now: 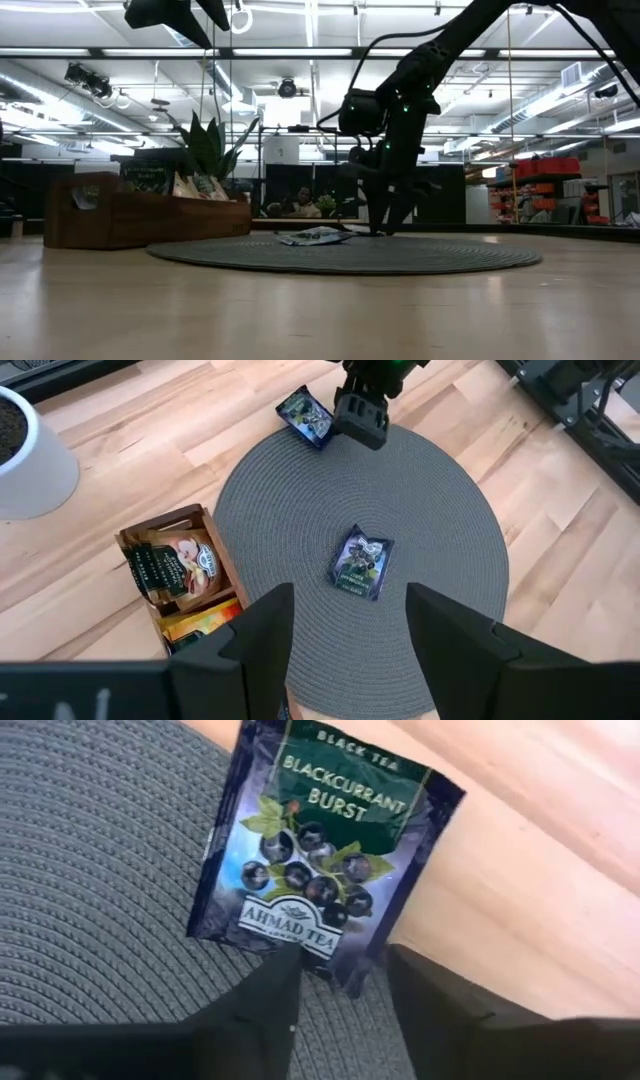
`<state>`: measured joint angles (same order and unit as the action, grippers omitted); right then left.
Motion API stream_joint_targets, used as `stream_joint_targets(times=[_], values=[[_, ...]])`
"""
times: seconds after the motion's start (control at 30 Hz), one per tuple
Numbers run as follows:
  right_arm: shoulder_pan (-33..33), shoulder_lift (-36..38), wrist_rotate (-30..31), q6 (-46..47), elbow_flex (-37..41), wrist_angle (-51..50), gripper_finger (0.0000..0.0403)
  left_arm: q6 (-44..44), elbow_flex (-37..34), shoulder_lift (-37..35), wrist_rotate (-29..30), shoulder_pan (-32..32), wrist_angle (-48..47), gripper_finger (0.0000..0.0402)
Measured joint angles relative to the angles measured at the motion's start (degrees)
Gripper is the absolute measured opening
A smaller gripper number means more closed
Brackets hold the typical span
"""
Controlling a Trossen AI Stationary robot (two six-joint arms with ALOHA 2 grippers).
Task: Pick & Place Tea
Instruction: Put the purple tea bag into the bottom section of the wooden organizer
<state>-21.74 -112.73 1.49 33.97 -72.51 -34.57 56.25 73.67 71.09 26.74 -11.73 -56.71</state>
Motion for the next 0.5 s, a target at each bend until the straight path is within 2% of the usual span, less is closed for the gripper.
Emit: stream_joint_targets(times=[0.4,0.5], values=[[0.0,0.0,0.2,-3.2,0.0,0.3,0.0014,0.0,0.0,0.0,0.0,0.0,0.0,0.0199],[0.0,0.0,0.7,-4.1,0.0,0.5,0.0008,0.0,0.0,0.0,-0.1,0.0,0.0,0.0199]])
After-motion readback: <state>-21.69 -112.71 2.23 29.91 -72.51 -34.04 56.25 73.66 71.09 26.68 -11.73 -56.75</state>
